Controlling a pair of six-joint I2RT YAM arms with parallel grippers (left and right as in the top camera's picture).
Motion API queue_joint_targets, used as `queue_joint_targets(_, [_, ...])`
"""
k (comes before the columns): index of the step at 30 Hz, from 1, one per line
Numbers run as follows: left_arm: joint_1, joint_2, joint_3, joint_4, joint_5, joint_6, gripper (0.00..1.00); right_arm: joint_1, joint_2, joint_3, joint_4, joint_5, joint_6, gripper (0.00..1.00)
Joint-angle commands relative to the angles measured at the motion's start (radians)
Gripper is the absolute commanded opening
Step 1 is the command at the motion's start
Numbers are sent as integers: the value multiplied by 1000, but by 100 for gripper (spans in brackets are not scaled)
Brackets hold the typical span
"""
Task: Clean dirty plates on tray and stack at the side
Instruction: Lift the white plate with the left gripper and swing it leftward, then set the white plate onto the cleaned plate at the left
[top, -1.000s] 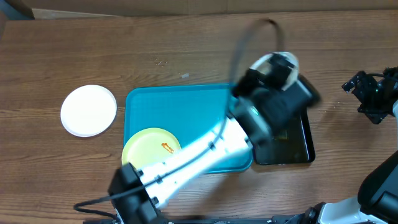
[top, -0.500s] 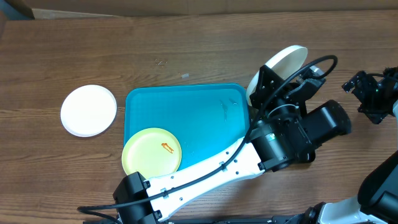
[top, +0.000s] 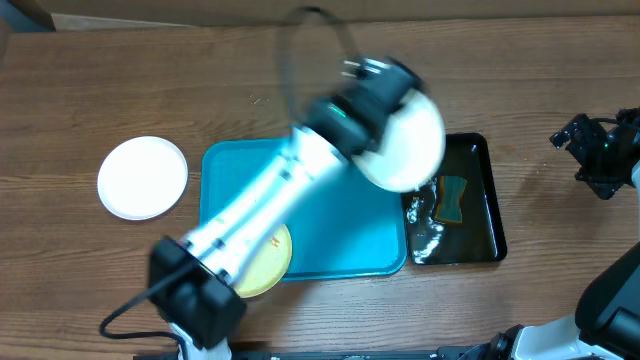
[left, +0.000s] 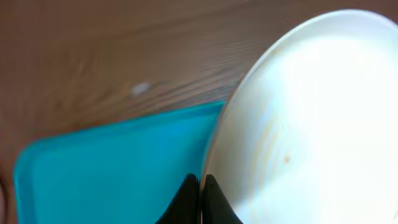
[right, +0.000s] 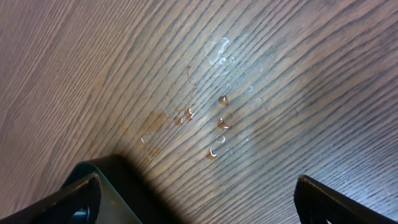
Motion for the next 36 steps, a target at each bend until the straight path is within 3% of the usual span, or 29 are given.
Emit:
queue_joint_targets(1, [245,3,16,-69,332,-77,4,-2,-14,14,5,3,-3,100])
queue_joint_targets(8, [705,3,15,-226,329,-84,4,-2,-14,14,5,3,-3,100])
queue_joint_targets(15, [1061,3,-34,-241,216,-84,4,-2,-14,14,5,3,-3,100])
queue_joint_targets(20, [1202,3,-146,-179,219,-84,4,-2,-15,14,5,3,-3,100])
queue_joint_targets(28, [1240,3,-336,5,221,-64,4,-2,-14,14,5,3,-3,100])
queue_joint_targets(30, [1238,3,-339,11,265,-29,13,-2,-15,14,5,3,-3,100])
queue_joint_targets(31, [1238,3,-339,14,301,0,24,-2,-14,14,5,3,-3,100])
queue_joint_targets(32, [1238,3,-335,14,372,42,43,-2,-15,14,5,3,-3,100])
queue_joint_targets(33, [1238,3,-330,10,450,86,51,-2,-14,14,5,3,-3,100])
queue_joint_targets(36, [1238,-6,-318,-32,669,186,55,-2,-14,14,5,3,-3,100])
